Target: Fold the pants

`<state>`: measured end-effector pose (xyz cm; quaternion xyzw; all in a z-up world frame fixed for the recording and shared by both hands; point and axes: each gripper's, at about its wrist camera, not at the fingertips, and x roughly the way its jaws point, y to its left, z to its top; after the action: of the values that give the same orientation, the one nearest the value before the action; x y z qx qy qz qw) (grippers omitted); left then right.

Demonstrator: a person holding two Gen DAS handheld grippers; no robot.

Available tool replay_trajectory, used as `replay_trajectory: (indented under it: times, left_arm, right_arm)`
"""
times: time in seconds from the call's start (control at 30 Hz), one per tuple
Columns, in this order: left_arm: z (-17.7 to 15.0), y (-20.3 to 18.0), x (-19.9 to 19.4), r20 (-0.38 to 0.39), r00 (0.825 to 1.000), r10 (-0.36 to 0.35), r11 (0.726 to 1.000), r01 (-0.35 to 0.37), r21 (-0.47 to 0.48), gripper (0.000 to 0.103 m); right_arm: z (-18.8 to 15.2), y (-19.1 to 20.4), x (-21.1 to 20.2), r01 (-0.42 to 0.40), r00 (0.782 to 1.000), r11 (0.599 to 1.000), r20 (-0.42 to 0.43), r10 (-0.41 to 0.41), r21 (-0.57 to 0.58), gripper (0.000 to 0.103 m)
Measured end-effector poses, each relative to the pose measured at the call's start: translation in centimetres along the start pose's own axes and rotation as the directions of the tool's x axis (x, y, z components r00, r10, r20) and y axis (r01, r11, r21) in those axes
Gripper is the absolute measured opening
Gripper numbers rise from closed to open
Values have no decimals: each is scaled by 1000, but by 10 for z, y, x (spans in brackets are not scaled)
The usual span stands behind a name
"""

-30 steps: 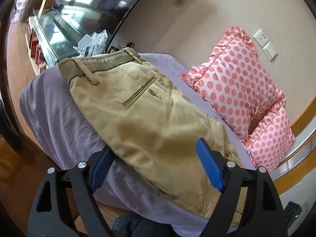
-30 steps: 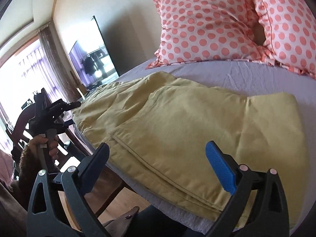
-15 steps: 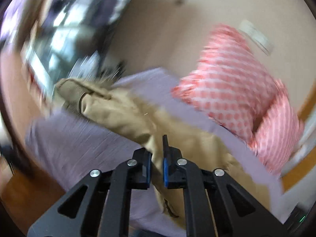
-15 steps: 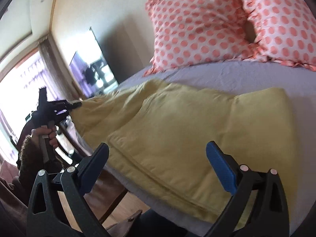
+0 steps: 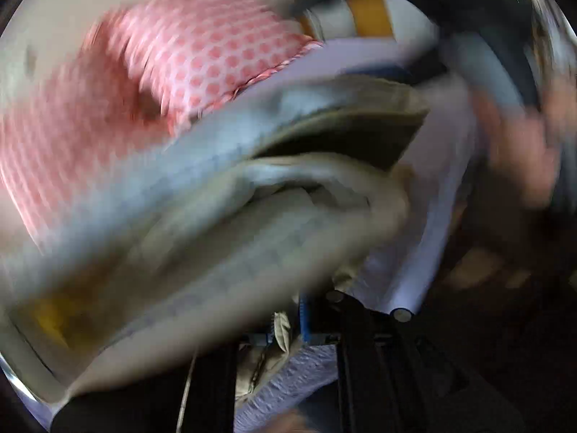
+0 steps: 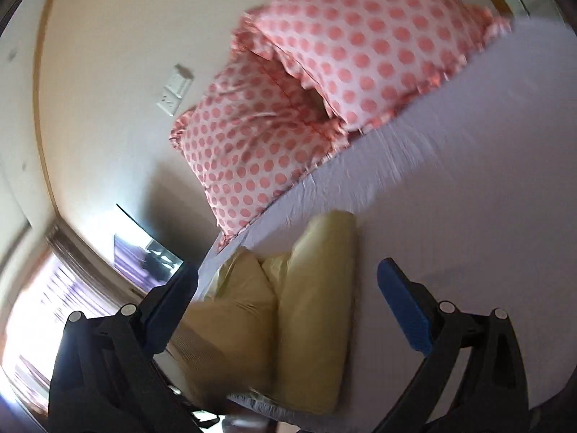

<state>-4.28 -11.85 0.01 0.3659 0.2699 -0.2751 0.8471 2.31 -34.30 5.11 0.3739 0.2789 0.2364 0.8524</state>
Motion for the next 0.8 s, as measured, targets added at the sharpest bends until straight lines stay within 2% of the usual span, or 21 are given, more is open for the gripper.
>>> replay_trajectory:
  times: [0.03, 0.07, 0.17, 0.23, 0.27, 0.3, 0.37, 0.43, 0.47, 0.53, 0.57, 0.6, 0.67, 0.7, 0.73, 0.77, 0.8]
  left_arm:
    - [-1, -3, -1, 5, 1000, 15, 999, -15, 29, 10]
    - [-2, 0, -4, 6, 1000, 0, 1000, 0, 17, 10]
    - [-5, 11, -15, 28, 999, -36, 998, 37, -55, 15]
    - [-12, 7, -31, 78, 995, -62, 997, 66, -43, 20]
    - [-16, 4, -42, 118, 989, -87, 995, 92, -39, 26]
    - [-16, 0, -46, 147, 983, -110, 992, 118, -42, 35]
    - [-31, 0, -67, 207, 968, -139, 982, 161, -95, 46]
    - [-48, 9, -80, 228, 966, -124, 970, 167, -180, 48]
    - [-65, 19, -88, 234, 966, -107, 949, 169, -266, 49]
    - [-86, 30, -96, 238, 968, -83, 912, 170, -374, 54]
    - [-104, 40, -101, 234, 970, -66, 875, 168, -453, 55]
    - [-116, 45, -105, 225, 973, -42, 853, 153, -499, 57]
    - [-137, 56, -115, 209, 978, 25, 808, 103, -580, 62]
    - [-145, 54, -124, 206, 977, 48, 795, 87, -601, 64]
    - [-150, 60, -127, 200, 977, 78, 778, 66, -625, 64]
    - [-158, 64, -134, 197, 974, 108, 756, 48, -653, 66]
    - [-164, 76, -135, 197, 972, 127, 736, 41, -676, 67]
  right_arm:
    - [3, -1, 4, 15, 1000, 1000, -13, -15, 6, 101]
    - [5, 1, 8, 26, 999, 1000, -22, -26, -10, 101]
    - [7, 36, 14, -3, 999, 982, -47, -6, -191, 101]
    - [0, 73, 15, -31, 996, 930, -84, 0, -366, 101]
    - [-3, 88, 15, -35, 995, 899, -95, -7, -436, 101]
    - [-7, 98, 14, -35, 995, 877, -100, -14, -478, 101]
    - [-13, 117, 11, -54, 994, 834, -109, -8, -550, 101]
    - [-22, 128, 8, -95, 991, 808, -130, 23, -582, 101]
    - [-31, 134, 7, -115, 989, 788, -142, 35, -605, 101]
    - [-51, 146, 8, -145, 985, 746, -165, 48, -650, 101]
    - [-66, 155, 11, -164, 982, 717, -182, 53, -677, 101]
    - [-77, 162, 14, -170, 981, 694, -189, 50, -699, 101]
    - [-112, 178, 23, -164, 982, 599, -190, 21, -784, 101]
    - [-128, 185, 29, -153, 984, 543, -180, 3, -826, 101]
    - [-151, 194, 37, -136, 986, 454, -163, -21, -880, 99]
    - [-165, 198, 44, -125, 988, 402, -151, -34, -907, 96]
    - [-172, 201, 48, -126, 988, 379, -152, -39, -917, 95]
